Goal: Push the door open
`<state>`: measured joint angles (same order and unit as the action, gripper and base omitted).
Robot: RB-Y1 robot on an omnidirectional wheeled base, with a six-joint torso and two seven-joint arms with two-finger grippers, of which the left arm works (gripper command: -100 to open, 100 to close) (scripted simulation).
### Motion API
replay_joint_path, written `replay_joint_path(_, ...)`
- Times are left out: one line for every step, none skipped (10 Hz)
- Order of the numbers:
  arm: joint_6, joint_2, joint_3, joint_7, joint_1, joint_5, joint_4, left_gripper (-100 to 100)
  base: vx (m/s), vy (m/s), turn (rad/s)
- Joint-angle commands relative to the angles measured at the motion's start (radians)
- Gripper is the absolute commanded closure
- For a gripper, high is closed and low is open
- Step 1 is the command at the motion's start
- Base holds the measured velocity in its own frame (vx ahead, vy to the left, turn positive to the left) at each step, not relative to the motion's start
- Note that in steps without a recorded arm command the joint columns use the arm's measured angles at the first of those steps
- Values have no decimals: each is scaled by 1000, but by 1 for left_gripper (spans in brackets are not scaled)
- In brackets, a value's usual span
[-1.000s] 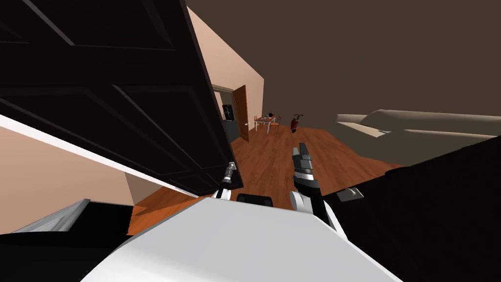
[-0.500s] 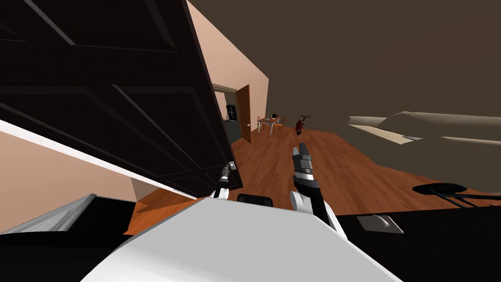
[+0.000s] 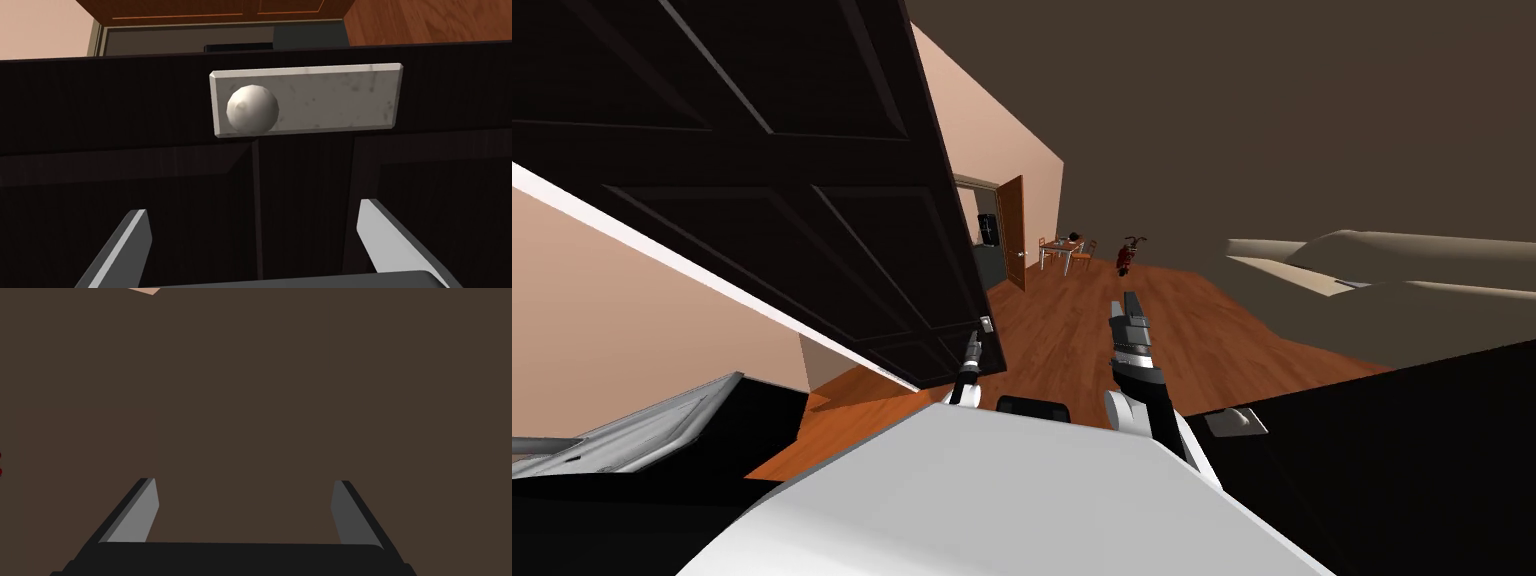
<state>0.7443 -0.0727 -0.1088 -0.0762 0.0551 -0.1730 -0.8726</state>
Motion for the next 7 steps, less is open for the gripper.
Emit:
replay_joint_path(-3,9,0,0,4,-3,-8,-100,-150,-108,36)
replay_joint_path(-5,19,-1,0,6,-5,-12,-100,-155,-111,51)
replay_joint_path(-3,13,-1,0,3,-4,-6,-100,-75,-55,15)
replay_joint_path(6,8,-4,-2,3,-6,-1,-100,124,27,-30)
replay_joint_path(7,7,-5,-2,3,-6,1,-100,219,57,-39)
replay_joint_path(11,6,-7,-3,3,-7,3,-100,212,61,-24)
replay_joint_path(15,6,-9,-3,3,-8,6,-100,229,54,-27)
